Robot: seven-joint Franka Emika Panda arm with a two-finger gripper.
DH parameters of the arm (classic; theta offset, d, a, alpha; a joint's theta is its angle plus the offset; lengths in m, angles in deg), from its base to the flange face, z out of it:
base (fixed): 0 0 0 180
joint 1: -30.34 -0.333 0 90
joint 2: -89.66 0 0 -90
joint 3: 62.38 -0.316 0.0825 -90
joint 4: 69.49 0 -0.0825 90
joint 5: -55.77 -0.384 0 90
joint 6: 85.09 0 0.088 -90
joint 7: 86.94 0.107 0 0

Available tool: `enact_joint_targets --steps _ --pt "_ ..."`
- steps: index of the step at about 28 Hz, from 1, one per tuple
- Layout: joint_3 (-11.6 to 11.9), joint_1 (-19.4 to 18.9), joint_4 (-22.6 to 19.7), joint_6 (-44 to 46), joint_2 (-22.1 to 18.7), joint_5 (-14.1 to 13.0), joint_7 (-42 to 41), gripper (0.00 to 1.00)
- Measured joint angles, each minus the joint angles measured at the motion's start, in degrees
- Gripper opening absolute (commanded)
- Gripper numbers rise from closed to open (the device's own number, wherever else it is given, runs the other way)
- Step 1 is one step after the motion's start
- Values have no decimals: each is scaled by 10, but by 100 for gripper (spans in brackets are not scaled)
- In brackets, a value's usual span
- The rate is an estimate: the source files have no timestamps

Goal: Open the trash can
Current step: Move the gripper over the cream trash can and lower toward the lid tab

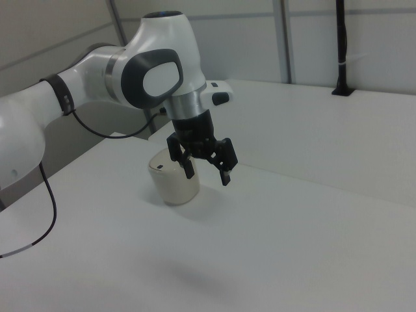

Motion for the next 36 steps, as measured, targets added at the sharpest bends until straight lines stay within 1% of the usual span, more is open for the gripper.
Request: enact_joint_targets --steps 2,4,5,10,16,18,22,25,29,34,36 --pt "0 0 0 0 0 0 0 27" --pt "0 0 0 0 0 0 -1 5" --pt "0 0 -1 0 0 0 -2 0" --pt "-1 -1 -1 3 0 -7 -2 0" --pt "-10 -5 -2 3 4 -30 -2 0" --pt "-21 -8 -2 3 9 -34 -2 0" --pt "-53 -16 -2 -6 24 -39 -2 0" --pt "-78 -20 -2 -47 35 -44 8 0" --pt "-95 -25 -2 -96 46 -53 22 0" --pt "-104 -39 -2 -173 66 -64 40 0" --pt "-106 -52 -3 -213 80 -65 47 0"
